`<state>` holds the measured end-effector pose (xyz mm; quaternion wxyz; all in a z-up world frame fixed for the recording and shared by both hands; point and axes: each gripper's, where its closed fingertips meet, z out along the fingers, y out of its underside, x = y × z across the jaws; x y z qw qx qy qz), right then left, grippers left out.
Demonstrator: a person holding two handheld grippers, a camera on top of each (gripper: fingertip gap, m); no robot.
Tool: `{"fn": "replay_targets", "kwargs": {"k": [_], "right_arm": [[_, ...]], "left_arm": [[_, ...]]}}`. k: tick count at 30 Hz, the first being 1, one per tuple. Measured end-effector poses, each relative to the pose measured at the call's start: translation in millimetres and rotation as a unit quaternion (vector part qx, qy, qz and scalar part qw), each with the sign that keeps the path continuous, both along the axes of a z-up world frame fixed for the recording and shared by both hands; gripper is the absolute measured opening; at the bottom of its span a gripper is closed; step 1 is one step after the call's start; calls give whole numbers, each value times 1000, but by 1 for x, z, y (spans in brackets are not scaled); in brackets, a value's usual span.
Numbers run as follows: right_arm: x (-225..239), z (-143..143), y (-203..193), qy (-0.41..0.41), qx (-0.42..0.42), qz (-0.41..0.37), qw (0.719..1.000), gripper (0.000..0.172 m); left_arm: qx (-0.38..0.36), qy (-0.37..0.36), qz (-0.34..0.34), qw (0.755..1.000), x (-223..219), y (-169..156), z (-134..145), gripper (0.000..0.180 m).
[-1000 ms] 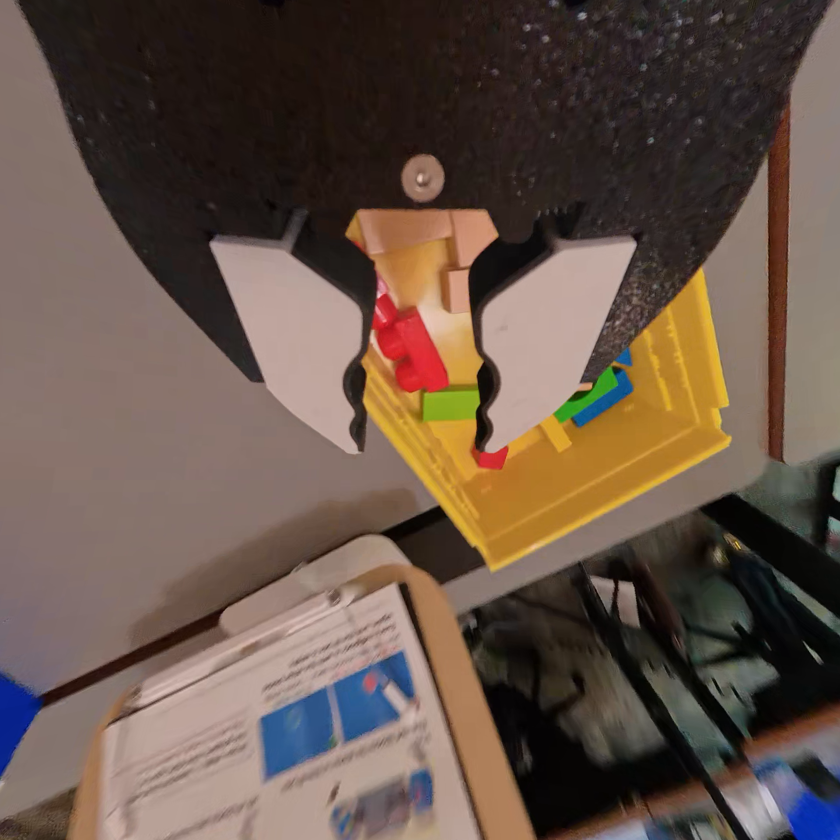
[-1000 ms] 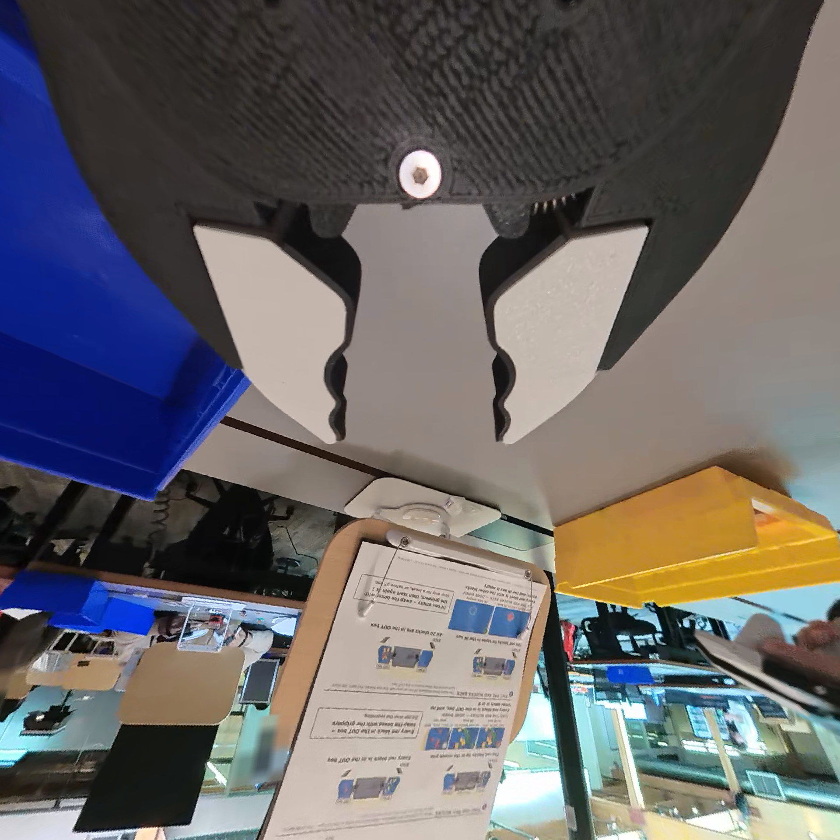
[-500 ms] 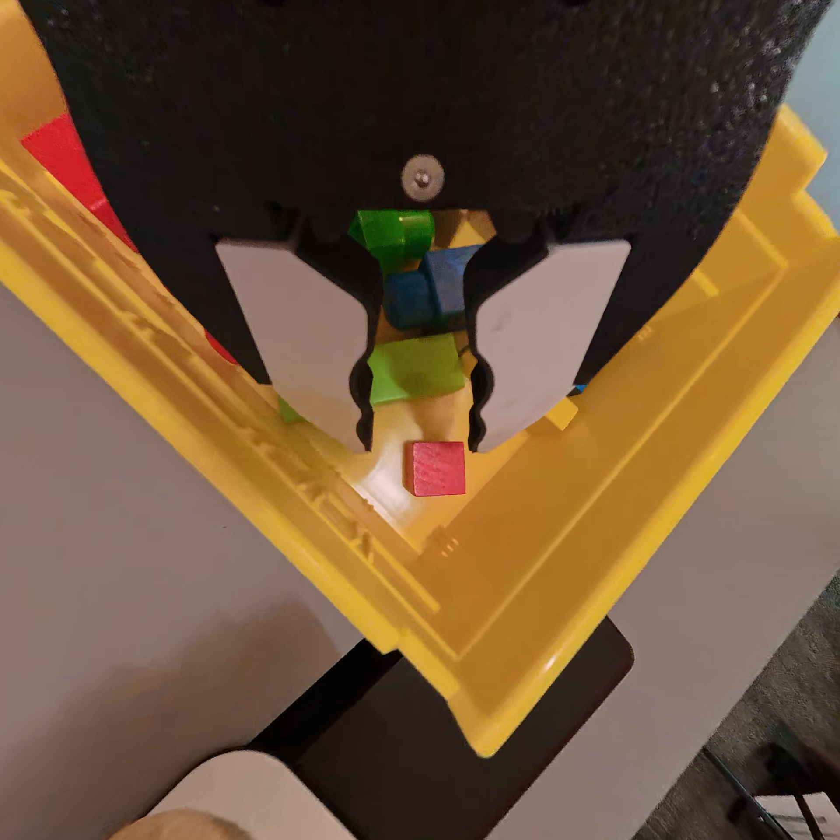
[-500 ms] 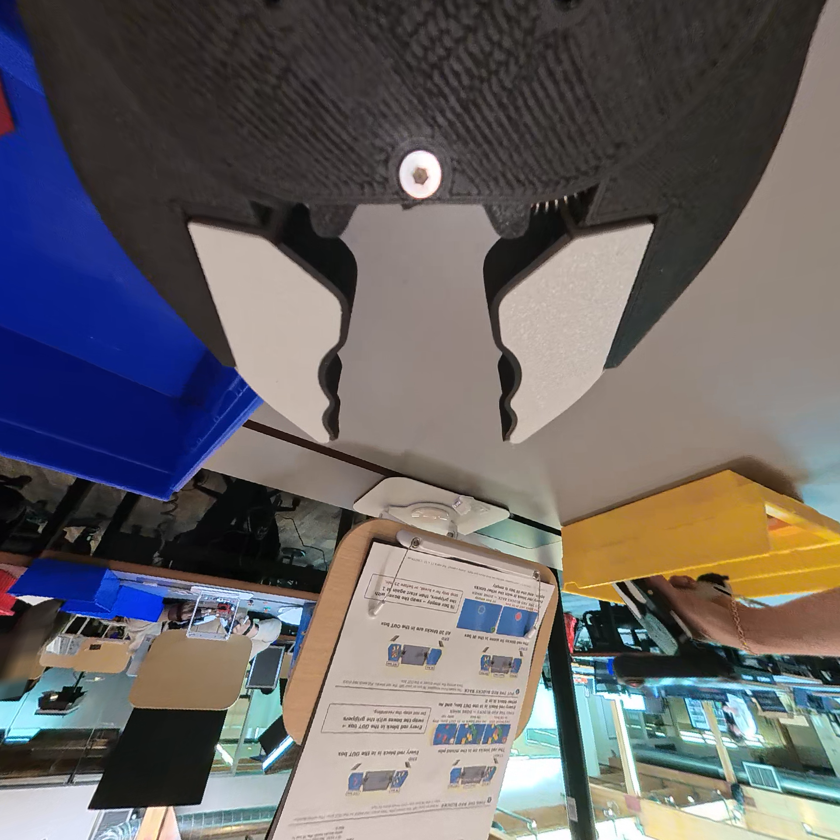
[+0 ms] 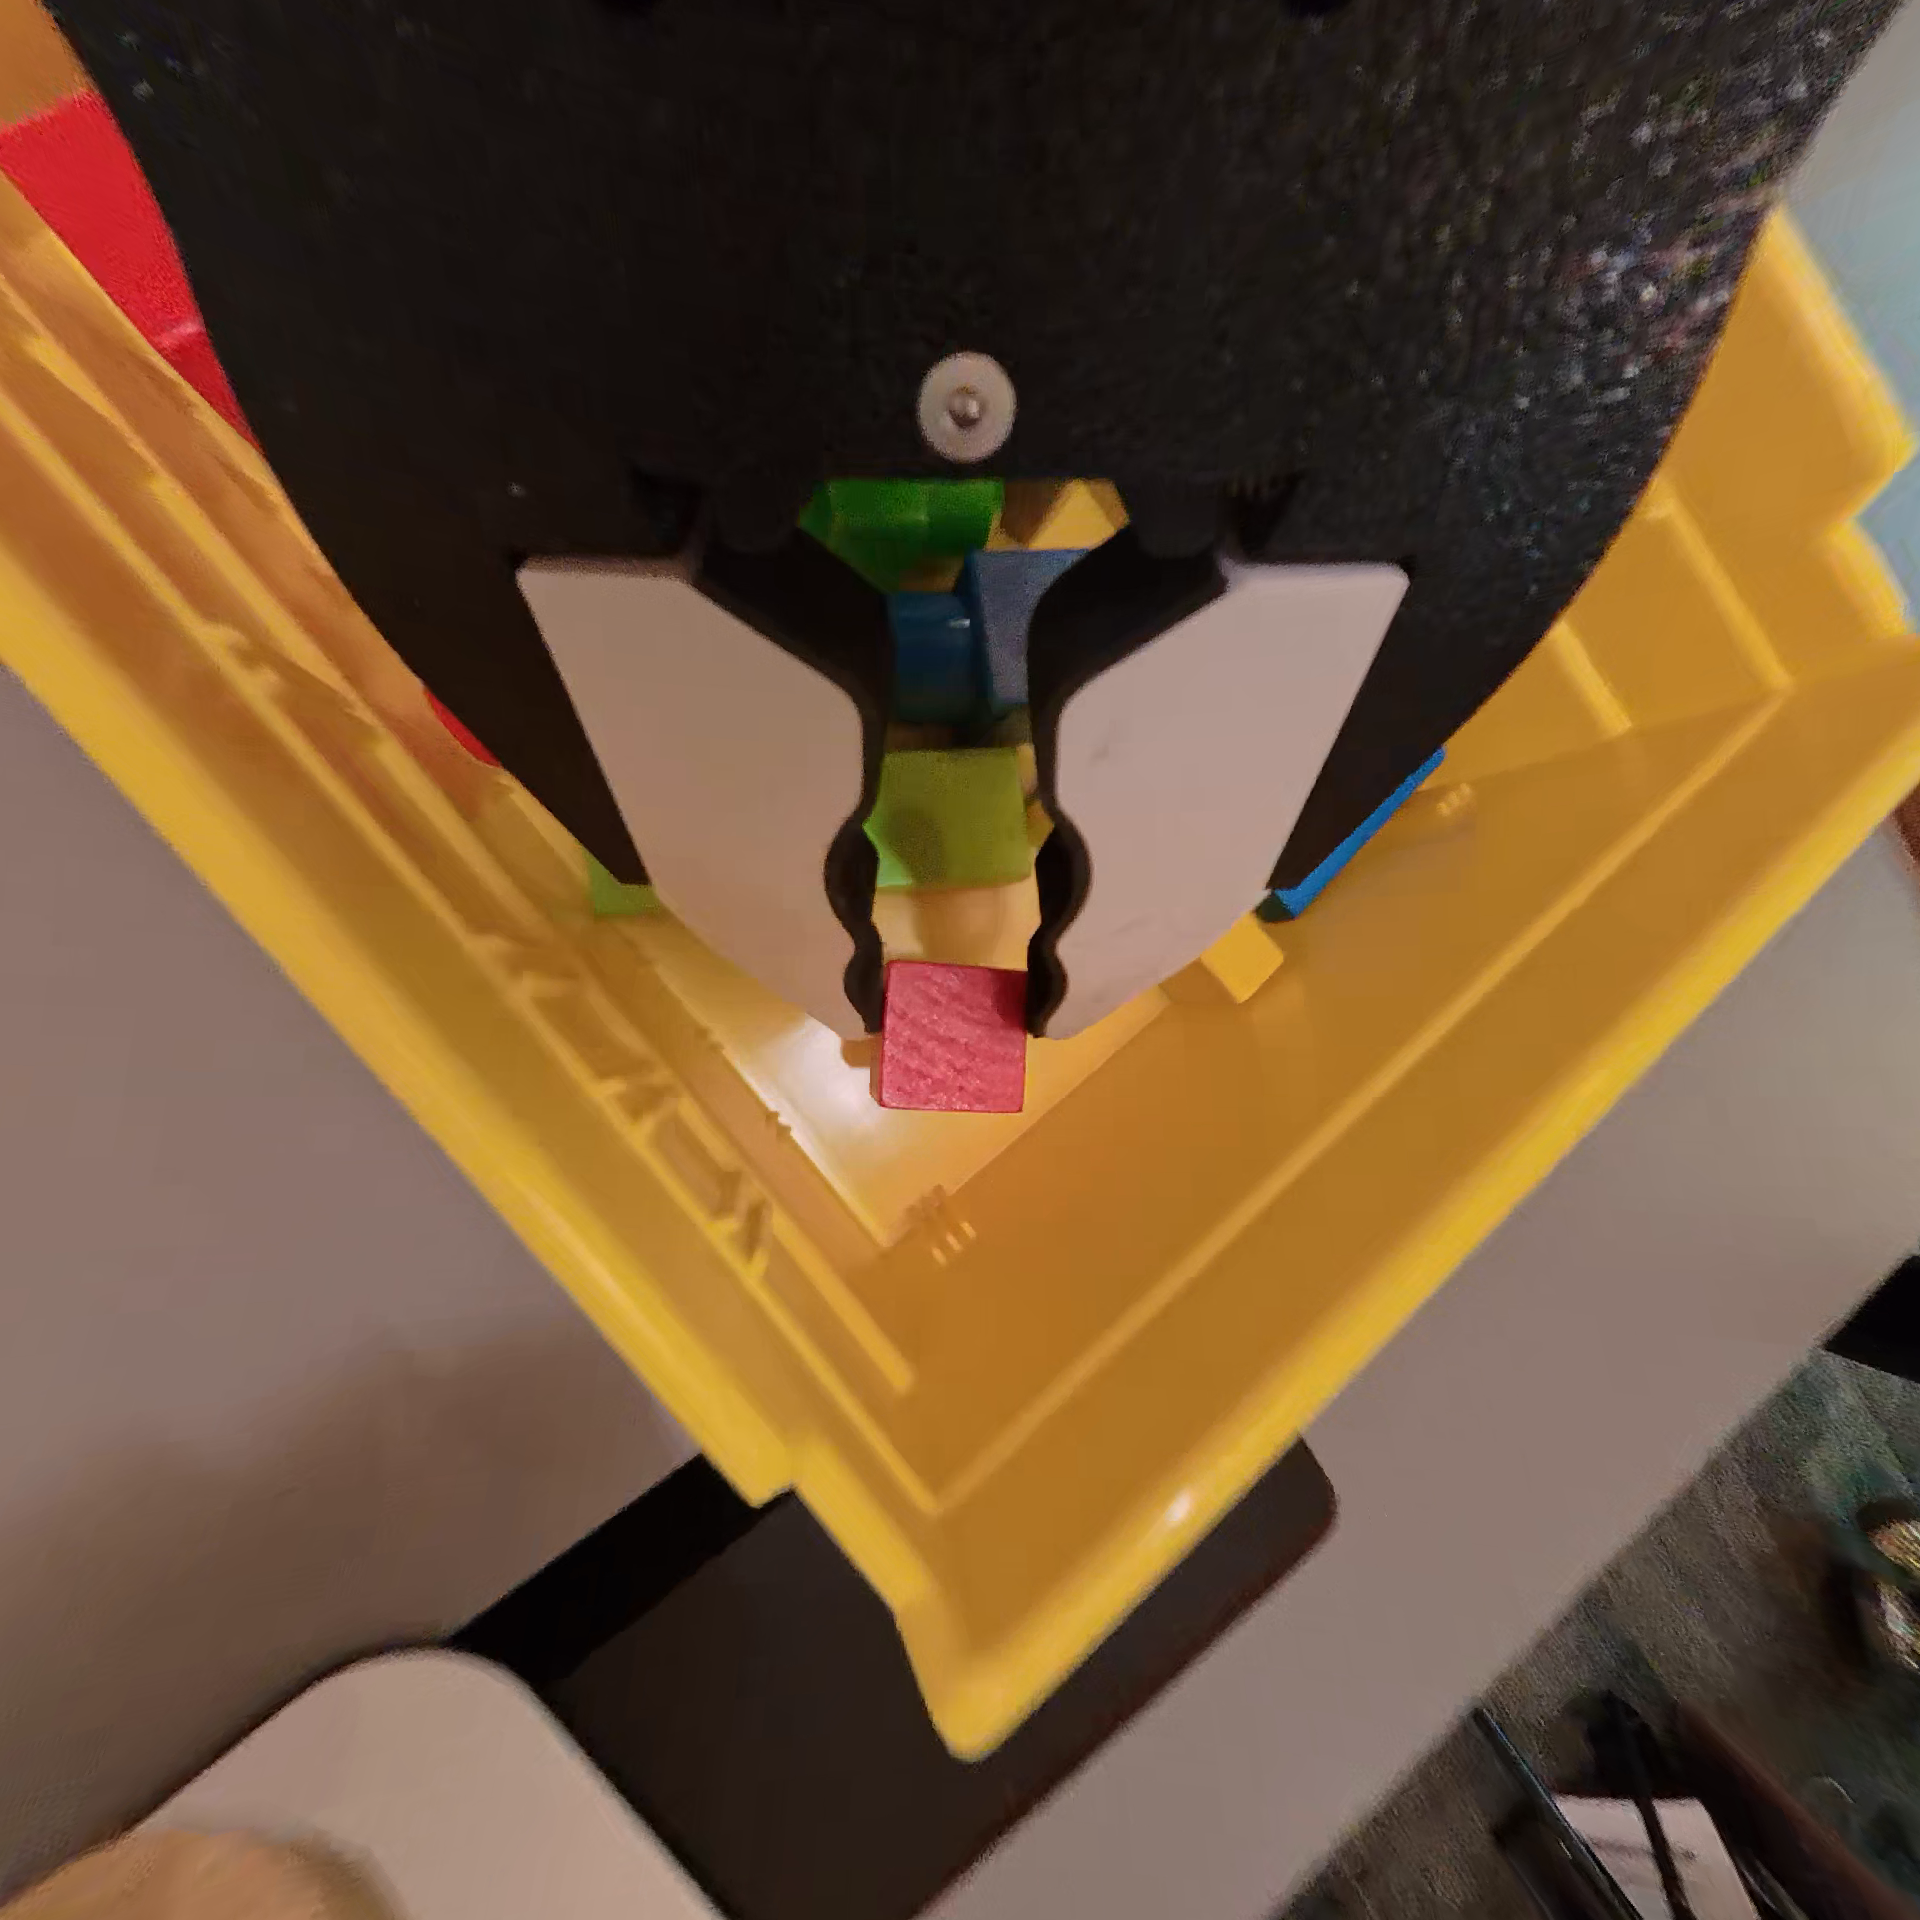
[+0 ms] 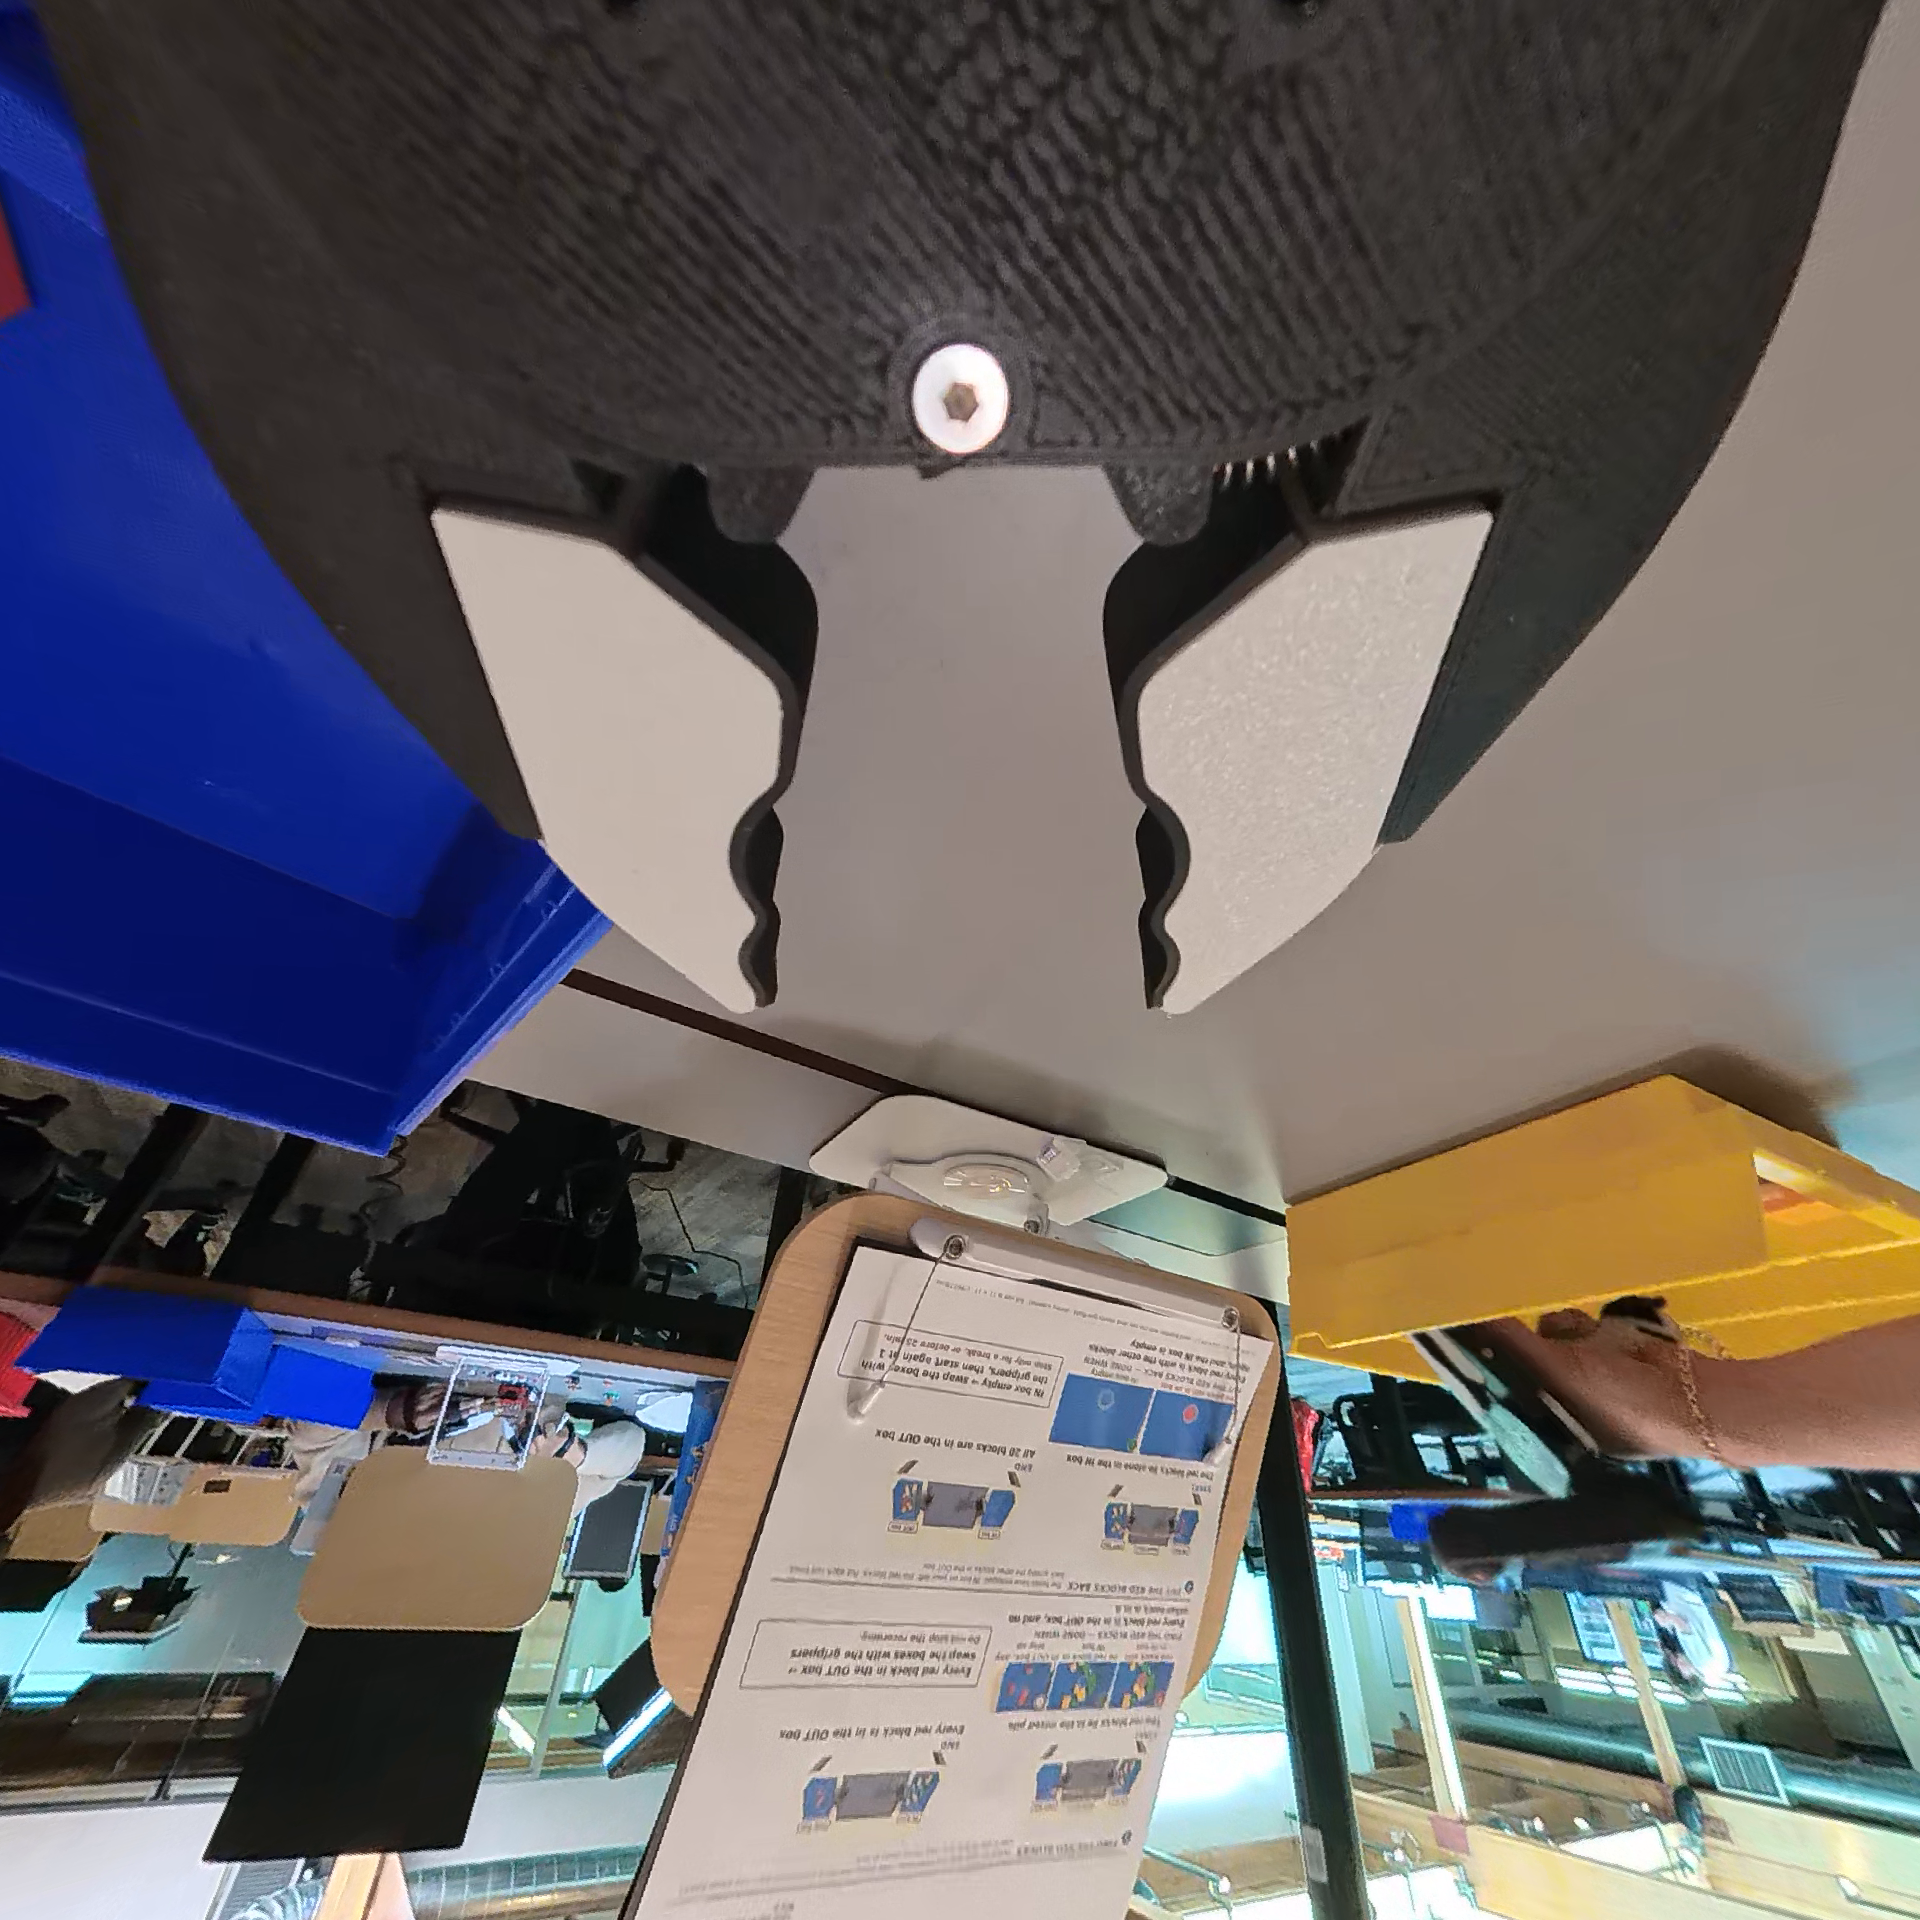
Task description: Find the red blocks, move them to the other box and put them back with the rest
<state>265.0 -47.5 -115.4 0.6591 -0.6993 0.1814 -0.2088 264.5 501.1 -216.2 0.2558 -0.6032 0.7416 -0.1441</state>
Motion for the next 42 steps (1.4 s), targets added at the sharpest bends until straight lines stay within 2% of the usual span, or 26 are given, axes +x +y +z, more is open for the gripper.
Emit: {"fn": "replay_targets", "kwargs": {"k": [3,6,10,13,17,20,23,25,28,34,37,42], "right_arm": [[-2,5,1,1,14,4,1000,67],[-9,13,5,3,31,19,999,67],[-27,23,20,8,47,53,997,66],[-48,32,36,25,65,98,993,66],[-80,45,56,73,111,174,976,66],[-103,54,69,134,160,244,947,66],[-118,51,81,223,189,302,908,66],[-128,42,88,282,178,342,878,66],[-140,35,93,348,175,390,834,63],[-148,29,97,426,190,440,767,40],[-149,28,100,441,197,445,754,31],[-154,25,103,443,185,451,752,32]], "left_arm": [[0,-89,1,996,-6,-3,48,26],[-6,-204,-14,979,-22,-23,111,26],[-25,-353,-88,931,-56,-90,185,26],[-31,-416,-166,894,-84,-162,205,26],[-101,-466,-266,838,-114,-266,204,26],[-158,-487,-333,792,-130,-333,193,26],[-181,-493,-381,761,-136,-382,173,26],[-197,-498,-399,744,-139,-405,163,26],[-206,-493,-430,728,-145,-429,152,26],[-199,-478,-457,723,-151,-444,134,26],[-190,-475,-465,722,-152,-447,129,26],[-176,-473,-471,724,-153,-451,124,26]]}}
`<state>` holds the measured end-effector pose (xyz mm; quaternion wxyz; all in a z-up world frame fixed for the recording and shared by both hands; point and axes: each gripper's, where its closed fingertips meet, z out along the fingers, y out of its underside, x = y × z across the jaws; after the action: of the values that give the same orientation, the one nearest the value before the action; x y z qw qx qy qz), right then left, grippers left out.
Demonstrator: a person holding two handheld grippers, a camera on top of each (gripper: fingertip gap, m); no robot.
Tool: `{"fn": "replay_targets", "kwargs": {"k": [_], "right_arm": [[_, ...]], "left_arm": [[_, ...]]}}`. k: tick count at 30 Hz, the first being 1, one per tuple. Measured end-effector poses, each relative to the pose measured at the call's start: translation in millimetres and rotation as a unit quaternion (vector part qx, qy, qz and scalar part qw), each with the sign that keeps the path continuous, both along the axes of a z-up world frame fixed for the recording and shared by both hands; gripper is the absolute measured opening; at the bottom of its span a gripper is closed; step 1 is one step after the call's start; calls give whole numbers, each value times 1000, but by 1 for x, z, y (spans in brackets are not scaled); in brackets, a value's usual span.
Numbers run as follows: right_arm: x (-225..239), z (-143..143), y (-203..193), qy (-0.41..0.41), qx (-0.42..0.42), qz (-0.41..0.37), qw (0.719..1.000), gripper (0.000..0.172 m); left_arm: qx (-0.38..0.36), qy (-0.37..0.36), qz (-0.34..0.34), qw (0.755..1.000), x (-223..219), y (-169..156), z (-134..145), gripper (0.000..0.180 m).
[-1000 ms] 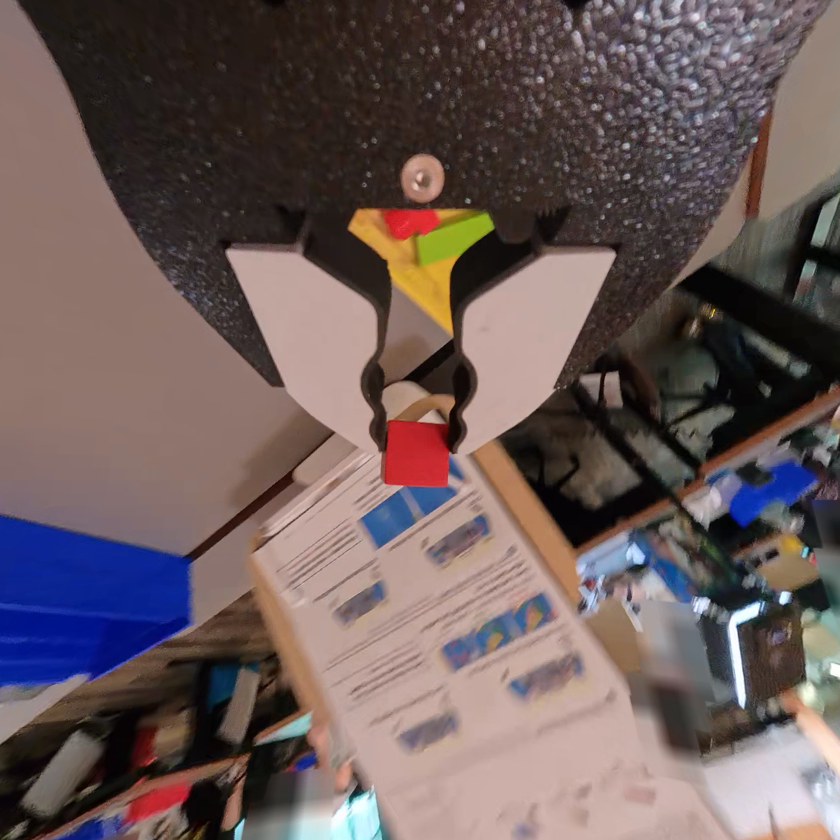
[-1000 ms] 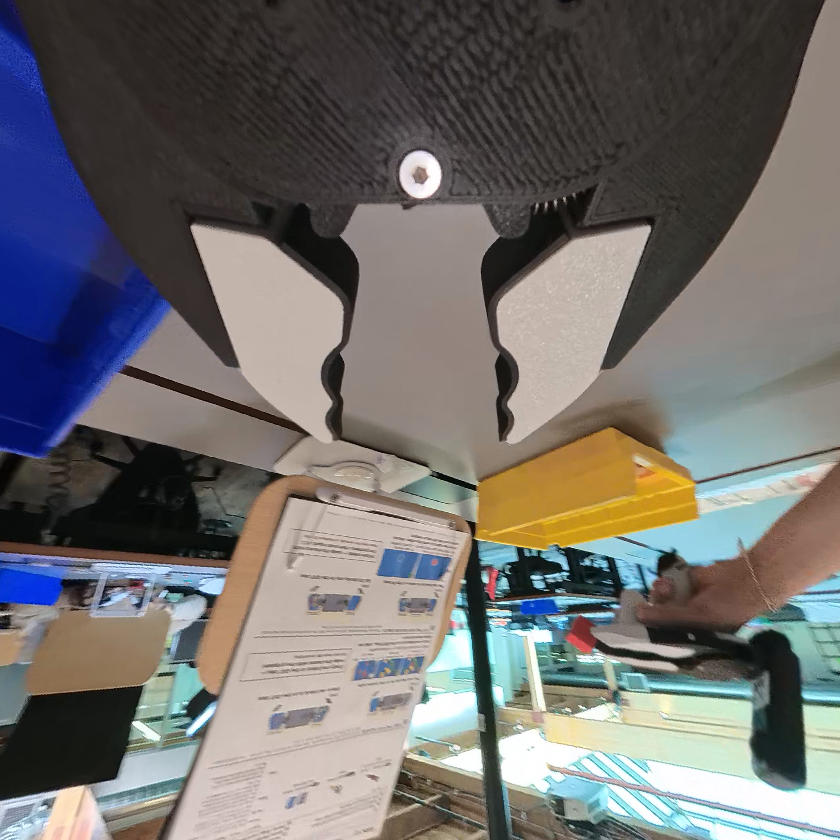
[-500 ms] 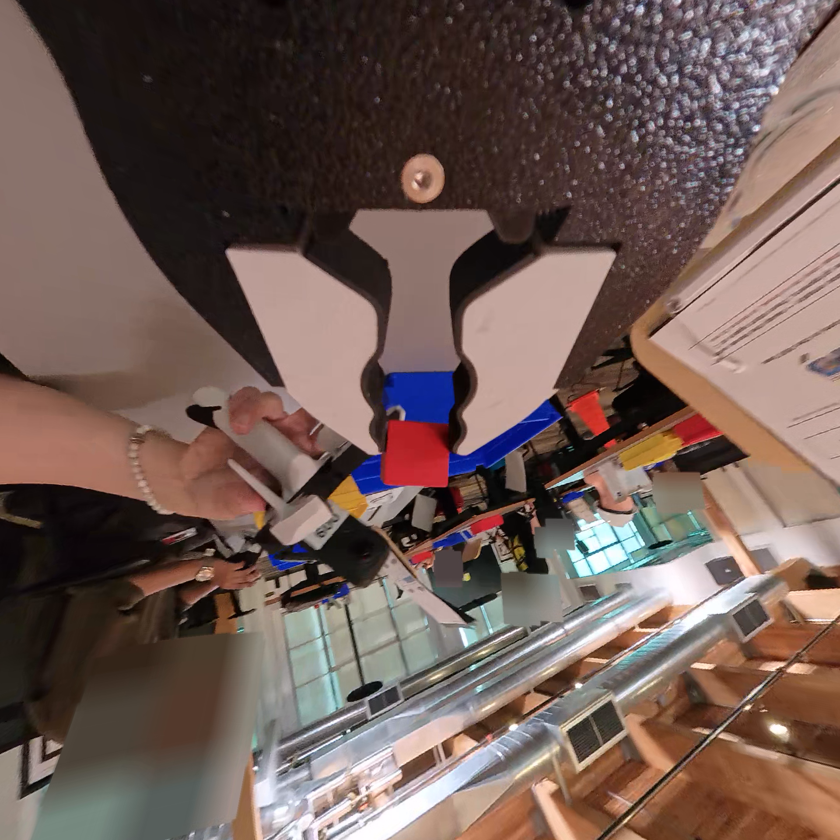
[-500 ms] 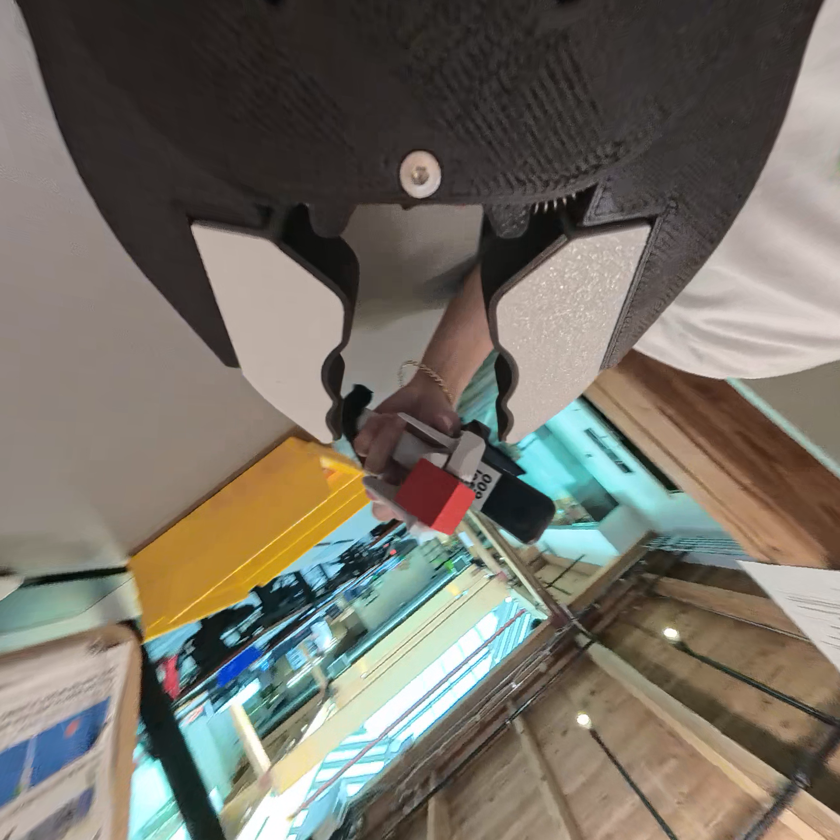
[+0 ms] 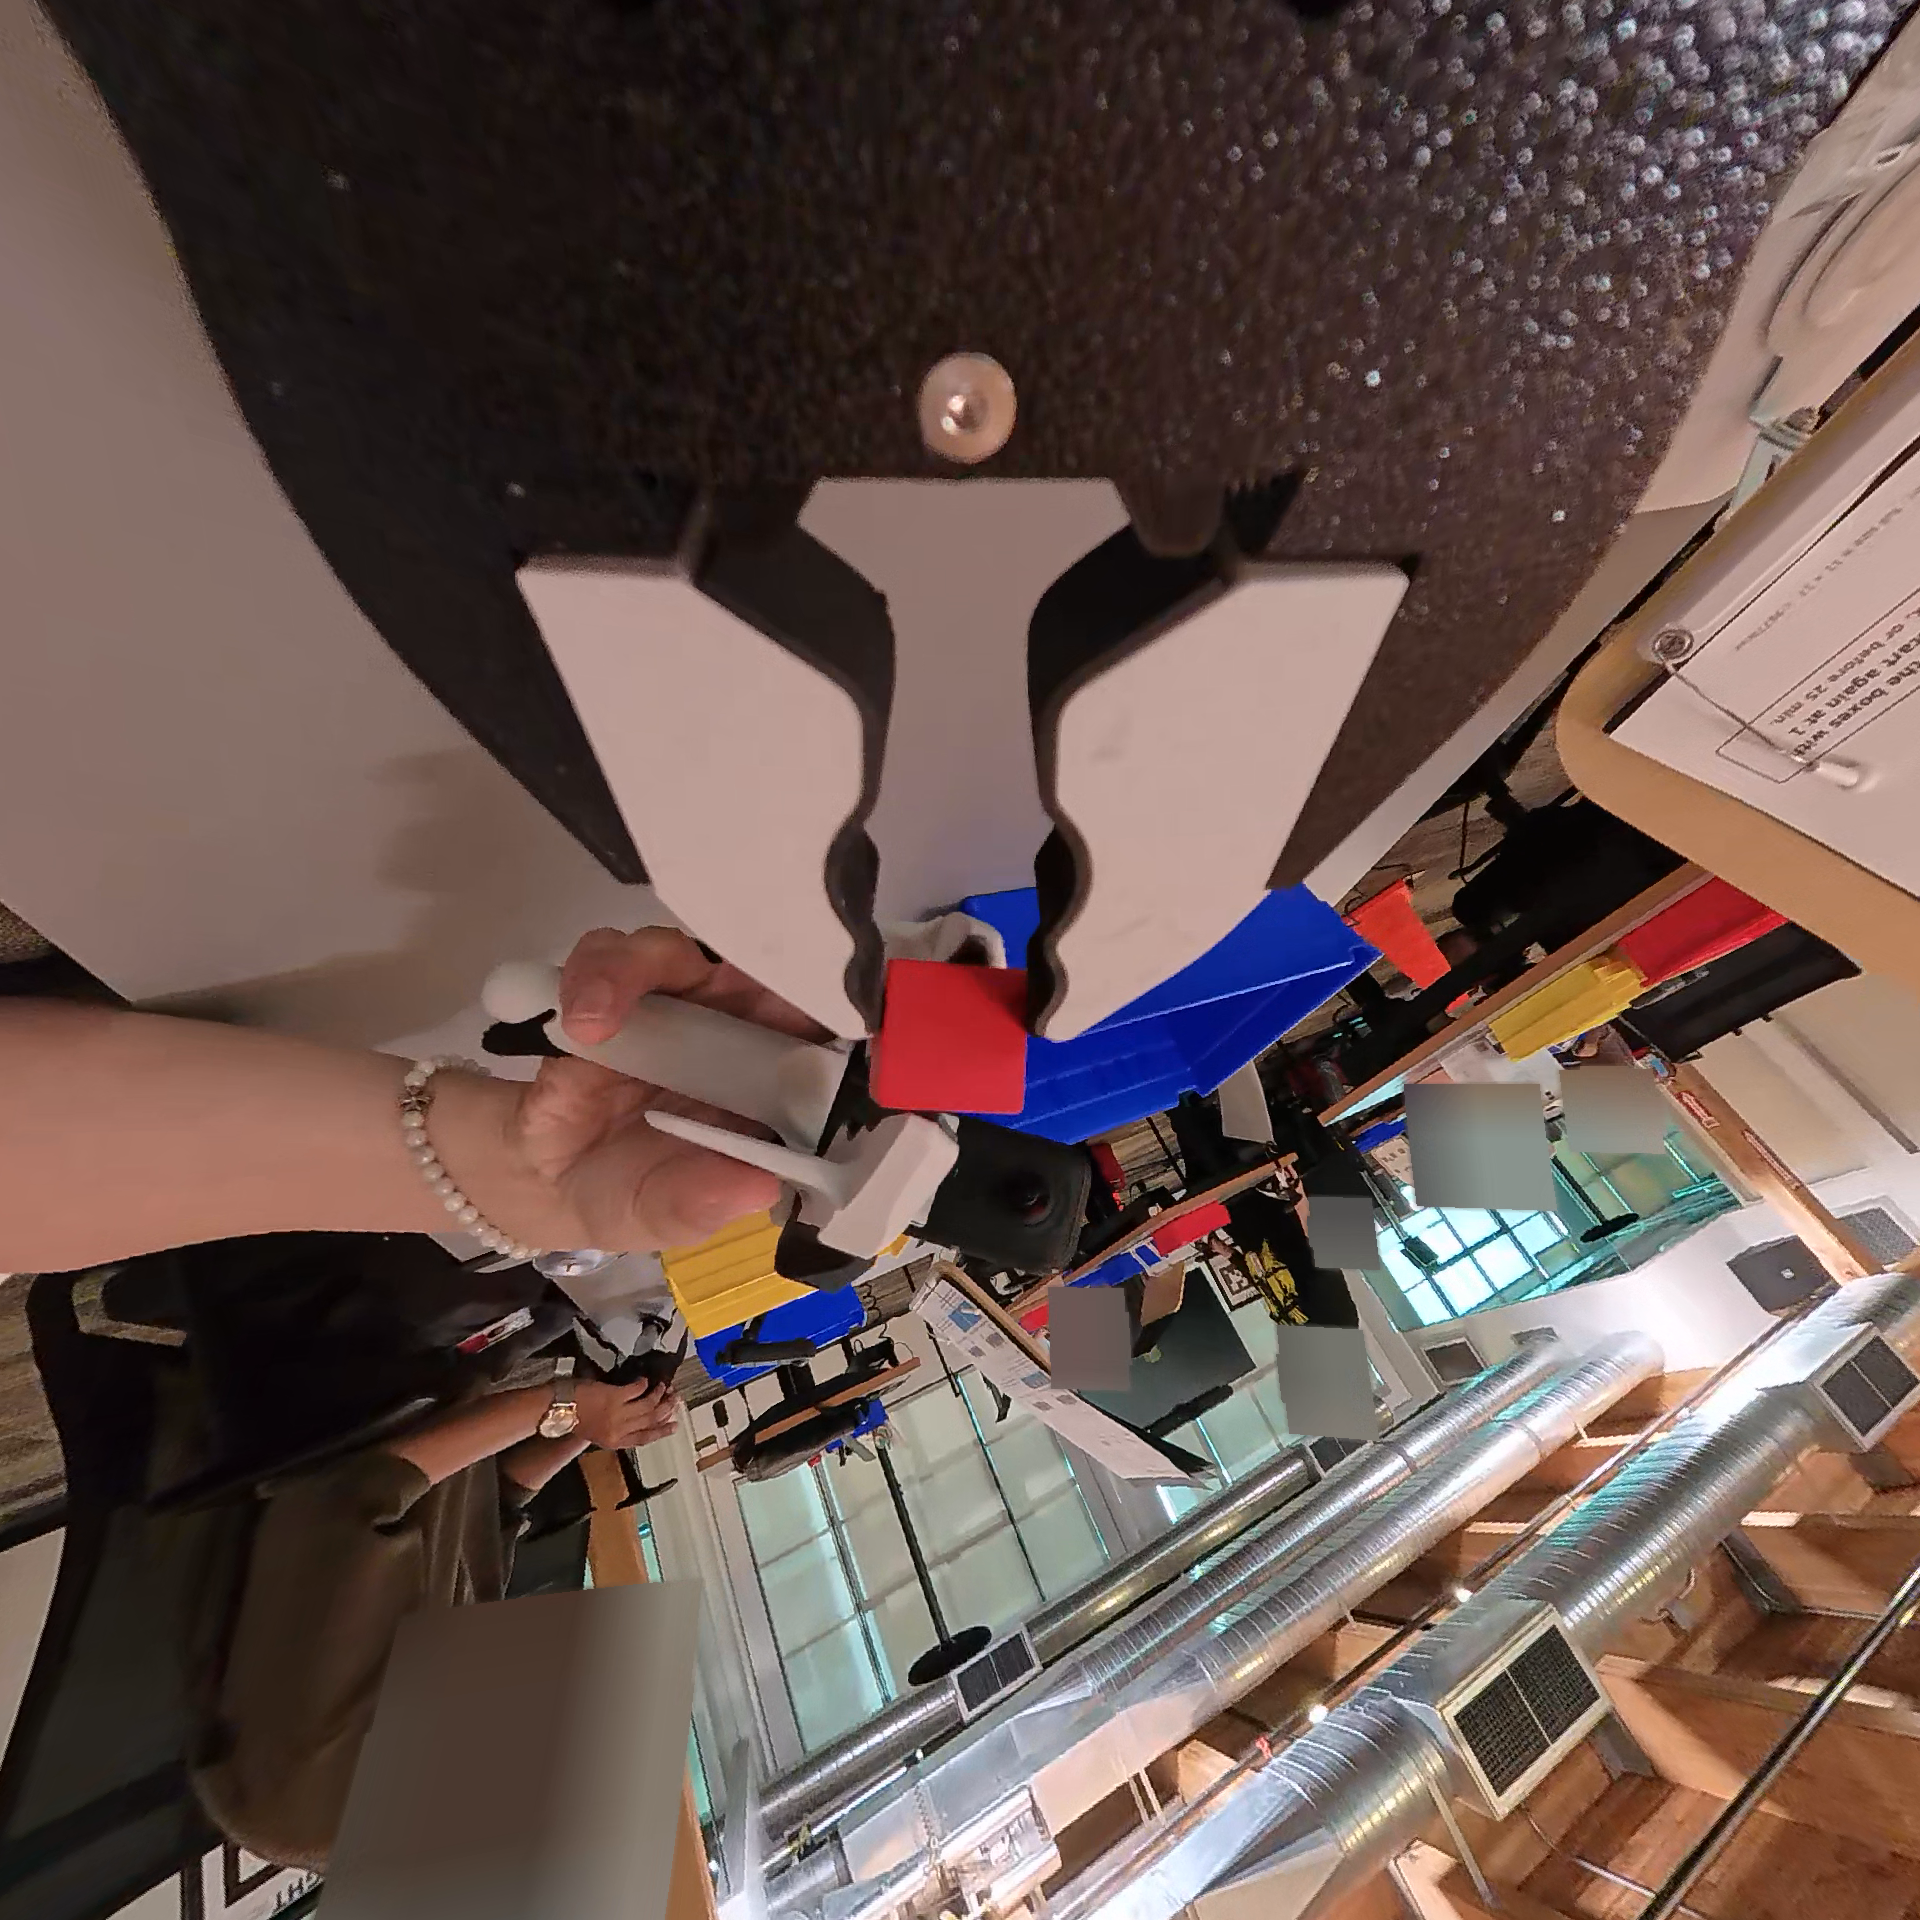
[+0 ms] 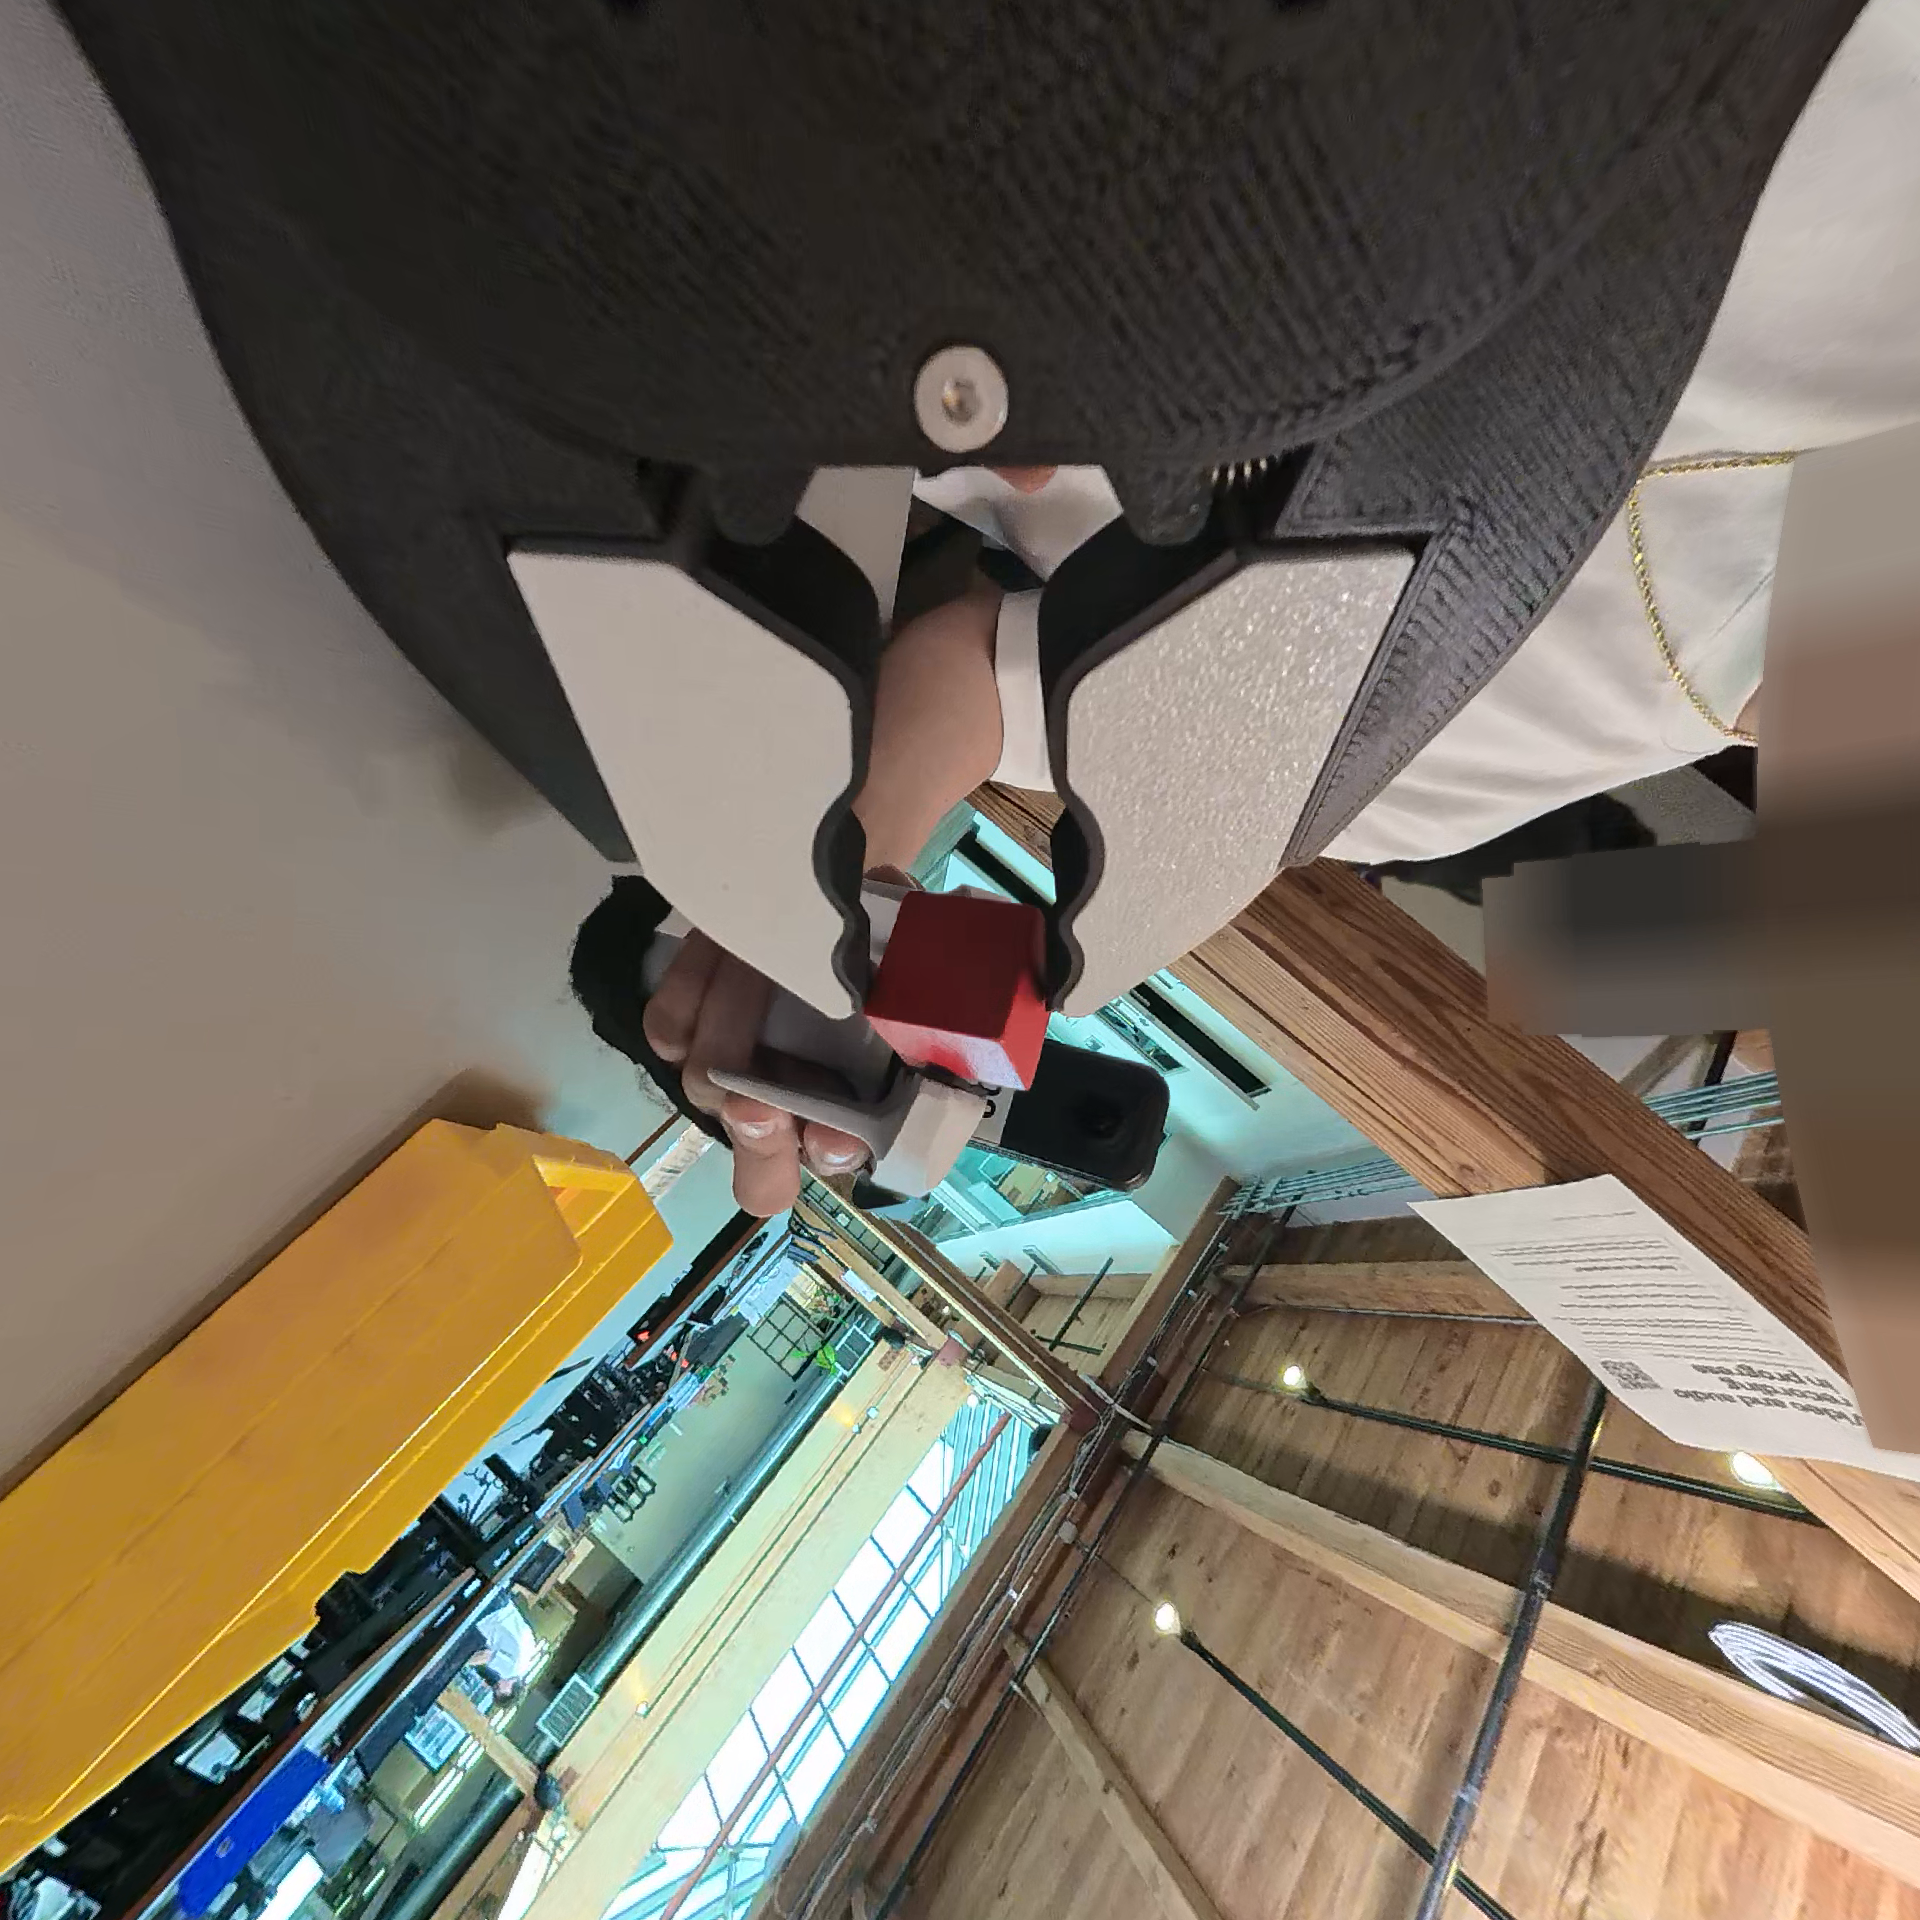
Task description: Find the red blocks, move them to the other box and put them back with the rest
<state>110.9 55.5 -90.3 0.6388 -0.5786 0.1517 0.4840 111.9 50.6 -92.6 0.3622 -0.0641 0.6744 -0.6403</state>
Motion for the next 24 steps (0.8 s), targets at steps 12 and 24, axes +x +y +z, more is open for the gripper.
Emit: {"fn": "replay_targets", "kwargs": {"k": [12,24], "right_arm": [[32,8,-16,-86,-28,-112,990,29],[224,-8,-220,-282,-350,-526,722,30]], "left_arm": [[-37,23,62,997,16,12,-5,51],[-34,45,164,985,42,41,-15,53]]}}
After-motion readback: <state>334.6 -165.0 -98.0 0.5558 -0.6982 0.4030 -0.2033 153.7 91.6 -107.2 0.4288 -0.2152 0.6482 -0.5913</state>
